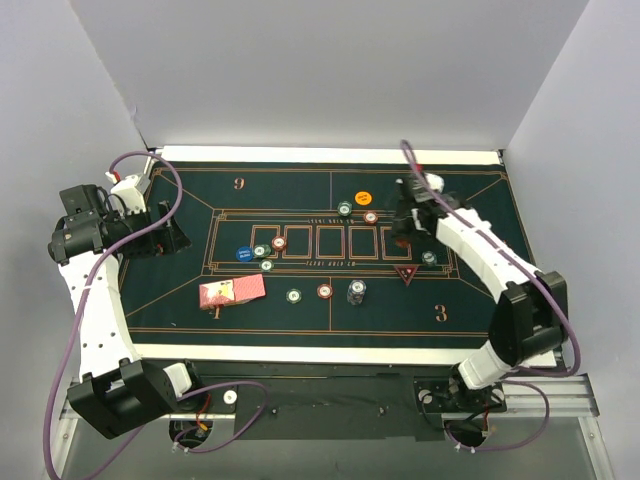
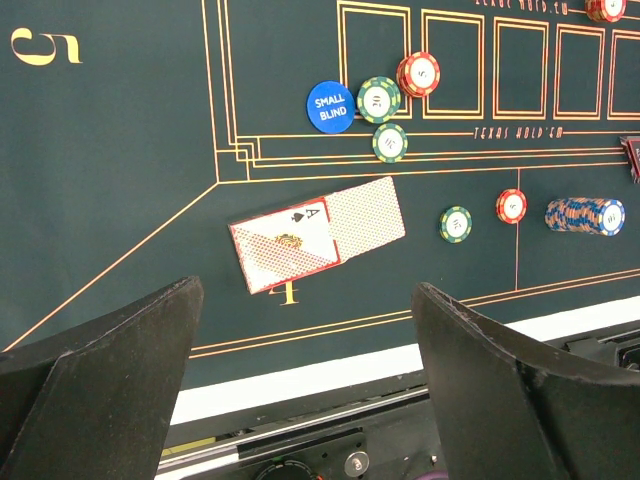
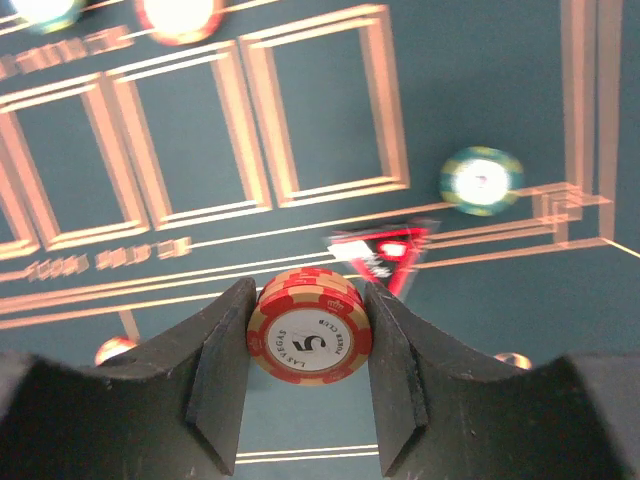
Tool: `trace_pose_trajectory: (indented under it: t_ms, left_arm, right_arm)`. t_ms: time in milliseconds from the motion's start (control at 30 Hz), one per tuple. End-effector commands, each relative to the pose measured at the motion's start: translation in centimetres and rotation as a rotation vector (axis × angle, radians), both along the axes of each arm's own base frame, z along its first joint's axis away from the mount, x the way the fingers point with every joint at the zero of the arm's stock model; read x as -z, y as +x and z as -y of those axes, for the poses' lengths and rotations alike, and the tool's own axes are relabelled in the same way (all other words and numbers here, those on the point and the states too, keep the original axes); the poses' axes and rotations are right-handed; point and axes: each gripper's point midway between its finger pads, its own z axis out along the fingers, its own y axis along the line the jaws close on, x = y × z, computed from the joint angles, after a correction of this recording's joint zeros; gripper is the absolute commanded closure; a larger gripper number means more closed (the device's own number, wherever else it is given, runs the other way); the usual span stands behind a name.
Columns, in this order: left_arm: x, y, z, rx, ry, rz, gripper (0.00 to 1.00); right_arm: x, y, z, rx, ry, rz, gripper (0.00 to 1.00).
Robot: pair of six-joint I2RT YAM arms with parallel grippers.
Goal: Distribute texas hold em gaming equipment
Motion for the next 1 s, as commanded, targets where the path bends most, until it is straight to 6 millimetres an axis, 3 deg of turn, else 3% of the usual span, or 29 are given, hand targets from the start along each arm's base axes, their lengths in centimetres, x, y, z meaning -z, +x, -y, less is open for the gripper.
trace_pose_trajectory:
  t_ms: [0,133,233,533,800,967]
  left_arm:
    - [-0.9,0.2,0.0,0.018,0.014,0.044,0.03]
    - [-0.9,0.2,0.0,0.020,0.007,0.047,0.03]
    - [-0.8,0.3,0.0,0.020,0.003,0.044,0.03]
    - [-0.8,0.3,0.0,0.020,0.003,0.044,0.03]
    - [-0.5,0.4,0.0,0.019,0.000,0.040,0.03]
    - [-0.5,0.4,0.1,0.019,0.001,0.045,0.03]
  right_arm:
    - [2.2,-2.9,8.2,0.237,-0.058,-0.085,0.63]
    - [4.7,-5.3,12.9,0.414,-0.049,-0.135,0.64]
    - [6.8,-6.9,14.3,0.486,-0.064,-0.148,0.64]
    - [10.3,-8.1,14.2,0.523,-0.054,-0.190,0.65]
    - [11.0,-6.8,13.6,0.502,-0.030,-0.182,0.65]
    - [11.8,-7.3,13.6,0.505,-0.037,-0.210,0.65]
